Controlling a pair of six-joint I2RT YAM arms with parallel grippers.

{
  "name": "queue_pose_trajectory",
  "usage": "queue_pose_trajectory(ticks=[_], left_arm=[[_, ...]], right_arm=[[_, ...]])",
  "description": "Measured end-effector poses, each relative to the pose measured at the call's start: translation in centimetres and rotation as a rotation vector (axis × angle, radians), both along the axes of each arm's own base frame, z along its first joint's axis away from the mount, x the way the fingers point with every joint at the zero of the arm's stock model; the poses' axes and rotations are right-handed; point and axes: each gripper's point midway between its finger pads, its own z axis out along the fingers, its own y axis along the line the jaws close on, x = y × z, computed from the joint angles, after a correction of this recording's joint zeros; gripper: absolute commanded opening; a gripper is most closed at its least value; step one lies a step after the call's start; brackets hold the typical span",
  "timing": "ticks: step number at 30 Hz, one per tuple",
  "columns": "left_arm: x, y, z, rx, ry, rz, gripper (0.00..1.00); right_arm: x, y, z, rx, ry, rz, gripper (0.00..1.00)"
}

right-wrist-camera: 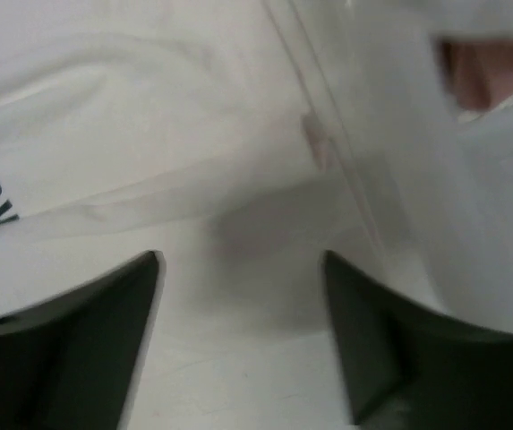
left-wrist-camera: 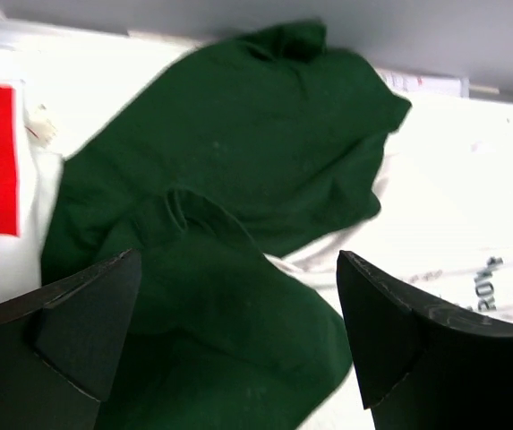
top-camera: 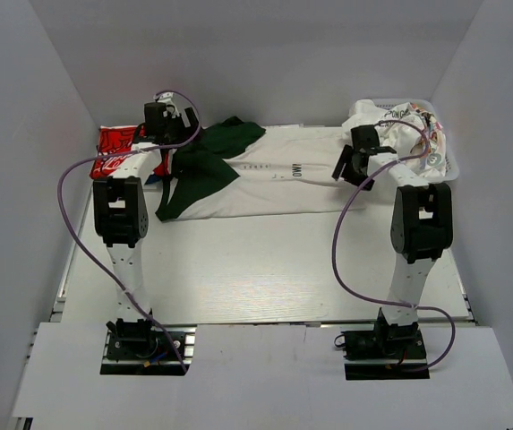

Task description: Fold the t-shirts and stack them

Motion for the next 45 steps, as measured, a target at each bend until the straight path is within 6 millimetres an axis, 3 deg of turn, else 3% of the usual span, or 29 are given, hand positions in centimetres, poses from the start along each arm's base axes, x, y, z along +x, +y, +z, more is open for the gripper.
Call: queue_pose_trajectory(ticks=[4,9,15,17,19,21,24,26,28,31,35,37,39,42,45], left_arm=[[-1.6,-0.7,-0.6,-0.021,0.038,-0.040,1.00],[-7.1,-1.8,-2.4,-0.051,0.132,-0.077,1.00],[-13.4,-1.9,-7.4,-0.069,0.294,-0.060,1.00],[-14.6,-1.7,-9.0,-0.067,0.347,-0.048,1.00],[-14.6,-1.6,-9.1,-0.072,0.351,-0.035,1.00],[-14.7,-1.6,-9.2,-0.078,0.353,-0.024,1.00],[-16.0,-1.7,-9.2,-0.101,0.349,-0.015,1.00],[-17.9,-1.7,-9.2,-0.124,0.361,-0.004,1.00],[-20.2,-1.8,-9.4,-0.151,0.403,0.017,1.00],[-25.8,-1.8,-9.3,-0.161,0.471,0.044,1.00],[-34.4,-1.0,-9.5,-0.142,0.587,0.123,1.00],[-38.0,-0.4,-9.0,-0.129,0.624,0.162,1.00],[-39.4,-0.1,-7.3,-0.138,0.601,0.182,1.00],[-37.8,0.3,-3.0,-0.146,0.484,0.209,1.00],[-34.1,0.4,1.8,-0.139,0.378,0.218,1.00]], right_arm=[[-2.5,2.2,-0.2,0.048,0.016,0.088,0.90],[-4.0,4.3,0.1,0.071,-0.005,0.145,0.90],[-4.4,4.9,-1.3,0.071,0.001,0.179,0.90],[-4.0,5.2,-2.3,0.075,0.006,0.189,0.90],[-3.9,5.2,-3.9,0.073,0.032,0.193,0.90],[-3.3,5.5,-3.7,0.073,0.011,0.193,0.90],[-4.3,5.4,-4.1,0.075,-0.005,0.173,0.90],[-6.3,5.1,-4.1,0.085,-0.025,0.155,0.90],[-10.3,4.7,-4.2,0.101,-0.009,0.140,0.90],[-16.1,4.2,-4.2,0.118,-0.008,0.135,0.90],[-22.2,4.1,-4.0,0.154,-0.011,0.147,0.90],[-24.8,3.9,-3.7,0.166,0.007,0.151,0.90],[-26.1,3.7,-2.5,0.168,-0.002,0.154,0.90],[-25.5,3.0,1.1,0.147,-0.093,0.128,0.90],[-22.6,3.3,7.0,0.152,-0.231,0.107,0.90]])
